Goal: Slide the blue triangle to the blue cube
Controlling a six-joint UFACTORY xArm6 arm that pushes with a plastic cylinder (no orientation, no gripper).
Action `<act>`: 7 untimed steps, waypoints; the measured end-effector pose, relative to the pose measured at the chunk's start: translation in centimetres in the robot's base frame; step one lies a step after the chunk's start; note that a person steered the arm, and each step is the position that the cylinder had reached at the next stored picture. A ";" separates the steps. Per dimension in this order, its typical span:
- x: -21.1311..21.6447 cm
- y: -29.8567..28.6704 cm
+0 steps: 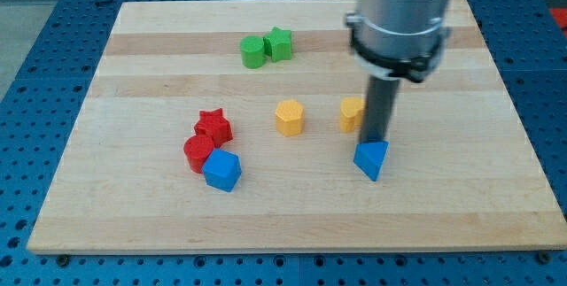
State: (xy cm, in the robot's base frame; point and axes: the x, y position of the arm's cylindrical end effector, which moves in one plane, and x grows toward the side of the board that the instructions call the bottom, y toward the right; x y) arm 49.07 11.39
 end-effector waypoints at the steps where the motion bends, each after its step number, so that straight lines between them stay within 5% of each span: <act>1: 0.2 4.9; 2: 1.8 6.1; 7: 3.5 -5.6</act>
State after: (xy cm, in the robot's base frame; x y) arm 52.61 5.84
